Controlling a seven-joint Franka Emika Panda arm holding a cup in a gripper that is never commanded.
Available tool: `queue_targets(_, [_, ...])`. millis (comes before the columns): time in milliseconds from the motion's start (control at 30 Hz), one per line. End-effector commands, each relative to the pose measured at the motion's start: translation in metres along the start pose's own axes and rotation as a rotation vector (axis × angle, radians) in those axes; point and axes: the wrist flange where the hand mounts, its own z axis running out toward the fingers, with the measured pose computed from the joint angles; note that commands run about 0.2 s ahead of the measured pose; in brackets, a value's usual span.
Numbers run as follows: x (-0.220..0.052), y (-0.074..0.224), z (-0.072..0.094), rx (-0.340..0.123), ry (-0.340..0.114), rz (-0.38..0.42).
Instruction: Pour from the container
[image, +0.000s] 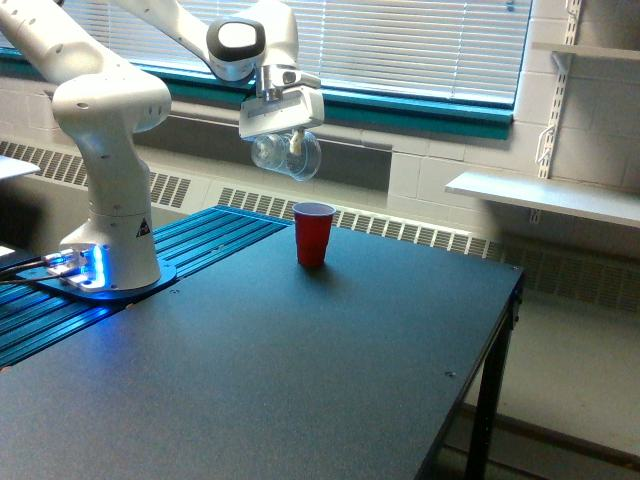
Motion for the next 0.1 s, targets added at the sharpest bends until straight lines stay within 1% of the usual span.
queue_targets(33, [-0.0006, 0.0038, 0.0032, 0.006, -0.016, -0.002])
queue_targets(100, [-0.0008, 0.0035, 0.0031, 0.005, -0.015, 0.000])
